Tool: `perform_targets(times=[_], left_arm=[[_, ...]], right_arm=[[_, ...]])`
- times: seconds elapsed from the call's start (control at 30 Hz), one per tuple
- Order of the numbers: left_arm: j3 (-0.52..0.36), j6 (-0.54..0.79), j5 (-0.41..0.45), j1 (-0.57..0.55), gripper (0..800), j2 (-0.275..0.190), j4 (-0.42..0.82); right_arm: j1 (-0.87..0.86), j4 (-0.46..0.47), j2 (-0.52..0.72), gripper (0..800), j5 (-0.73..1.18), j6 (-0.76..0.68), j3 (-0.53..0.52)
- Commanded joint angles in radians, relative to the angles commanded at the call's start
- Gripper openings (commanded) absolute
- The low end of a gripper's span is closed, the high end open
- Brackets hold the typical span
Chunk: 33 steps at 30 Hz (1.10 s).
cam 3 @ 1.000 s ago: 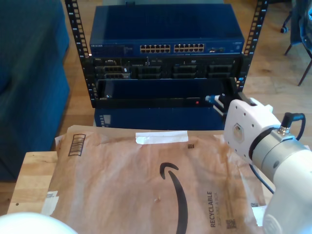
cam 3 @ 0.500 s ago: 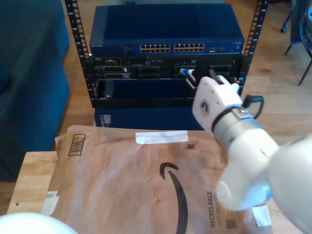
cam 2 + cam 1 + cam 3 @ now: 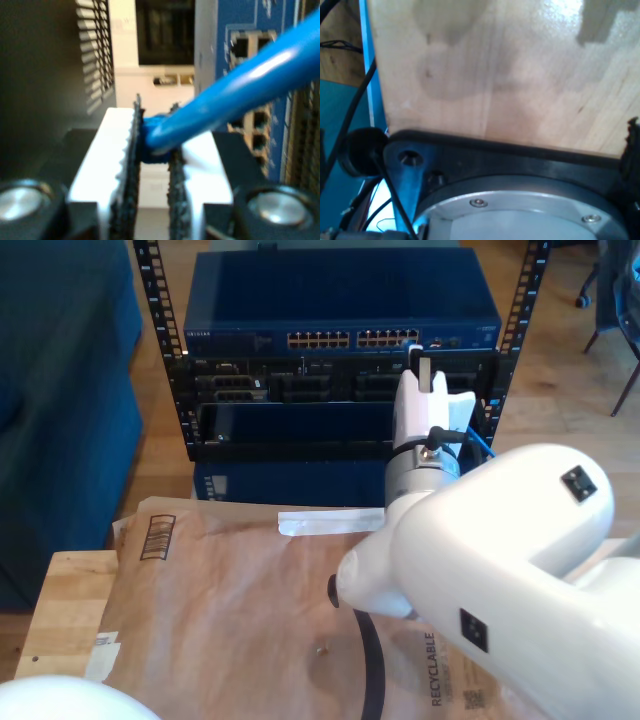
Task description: Grab the cable and plug it in
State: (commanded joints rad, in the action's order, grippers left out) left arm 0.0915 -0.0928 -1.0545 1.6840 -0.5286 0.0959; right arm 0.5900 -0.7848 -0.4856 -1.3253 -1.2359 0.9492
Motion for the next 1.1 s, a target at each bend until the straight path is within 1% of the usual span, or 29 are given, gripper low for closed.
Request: perform_targets(times=[0.07, 0.1, 0.23, 0.5, 0.8, 1.1], left_arm=[[0.0, 0.002, 0.0, 0.0, 800, -0.002, 0.0], [0.0, 0.002, 0.0, 0.0, 800, 0.0, 0.0], [-0.002, 0.0, 0.0, 0.0, 800, -0.002, 0.0], [0.0, 0.0, 0.0, 0.0, 800, 0.0, 0.0], [0.0, 0.0, 0.0, 0.0, 800, 0.0, 0.0], [0.0, 0.0, 0.0, 0.0, 800, 0.0, 0.0]], right_arm=[[0.026, -0.075, -0.031, 0, -0.021, 0.034, 0.041], [0.037, -0.097, -0.046, 0, -0.025, 0.049, 0.064], [0.055, -0.144, -0.118, 0, -0.04, 0.075, 0.141], [0.041, -0.143, -0.215, 0, -0.026, 0.074, 0.244], [-0.008, -0.14, -0.279, 0, -0.025, 0.068, 0.345], [-0.051, -0.133, -0.298, 0, -0.025, 0.063, 0.374]])
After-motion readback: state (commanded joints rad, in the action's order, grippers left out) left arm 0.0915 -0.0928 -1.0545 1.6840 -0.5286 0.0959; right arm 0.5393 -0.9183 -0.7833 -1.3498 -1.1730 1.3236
